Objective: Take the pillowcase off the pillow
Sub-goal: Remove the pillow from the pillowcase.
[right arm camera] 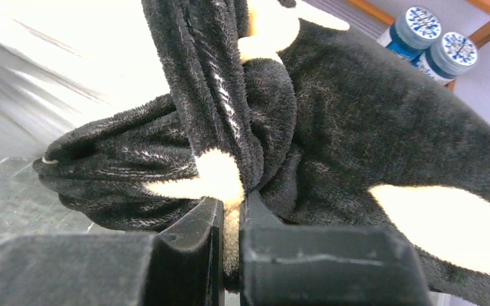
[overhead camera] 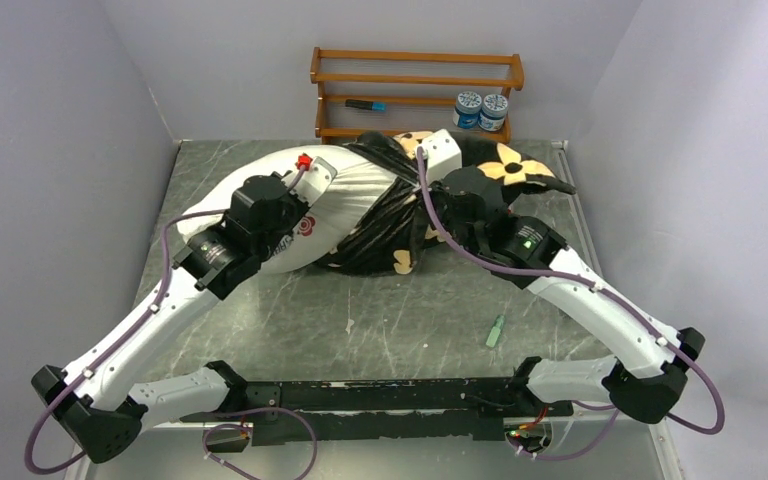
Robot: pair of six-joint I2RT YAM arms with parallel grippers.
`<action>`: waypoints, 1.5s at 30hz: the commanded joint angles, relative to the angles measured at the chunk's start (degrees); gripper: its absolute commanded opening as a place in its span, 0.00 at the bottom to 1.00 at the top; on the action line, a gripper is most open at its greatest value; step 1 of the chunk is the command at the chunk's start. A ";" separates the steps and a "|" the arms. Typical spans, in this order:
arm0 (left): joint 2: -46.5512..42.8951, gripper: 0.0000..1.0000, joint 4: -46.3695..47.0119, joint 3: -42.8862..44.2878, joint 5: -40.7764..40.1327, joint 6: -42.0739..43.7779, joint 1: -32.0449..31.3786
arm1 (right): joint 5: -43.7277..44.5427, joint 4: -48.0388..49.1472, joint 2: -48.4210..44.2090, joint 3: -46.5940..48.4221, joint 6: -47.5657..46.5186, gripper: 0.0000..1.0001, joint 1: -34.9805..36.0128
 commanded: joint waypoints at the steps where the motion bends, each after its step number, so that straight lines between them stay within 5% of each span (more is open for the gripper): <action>1: -4.51 0.05 -3.17 6.41 -17.63 4.42 5.70 | 21.33 0.58 -10.04 9.13 -5.81 0.00 -2.74; 10: -8.45 0.05 -6.98 8.90 5.53 -6.03 5.65 | 6.94 0.43 -11.19 8.57 -4.04 0.00 -2.78; 20: -3.08 0.05 -6.66 4.49 7.69 -9.01 5.66 | 2.37 0.27 -0.56 7.76 -0.03 0.00 -2.74; 24: 0.23 0.05 0.06 1.40 2.83 -8.67 5.63 | 1.30 0.09 5.81 10.30 0.79 0.13 -2.79; 31: 4.59 0.27 3.31 6.08 2.18 -9.18 5.68 | -5.10 0.80 10.65 15.51 1.30 0.37 -2.73; 38: 1.47 0.56 2.79 5.11 3.56 -11.00 5.66 | -8.22 4.28 4.65 10.10 3.56 0.56 -2.71; 45: 0.20 0.60 2.61 1.56 2.63 -13.19 5.68 | -17.43 8.77 -3.55 2.09 6.83 0.76 -2.76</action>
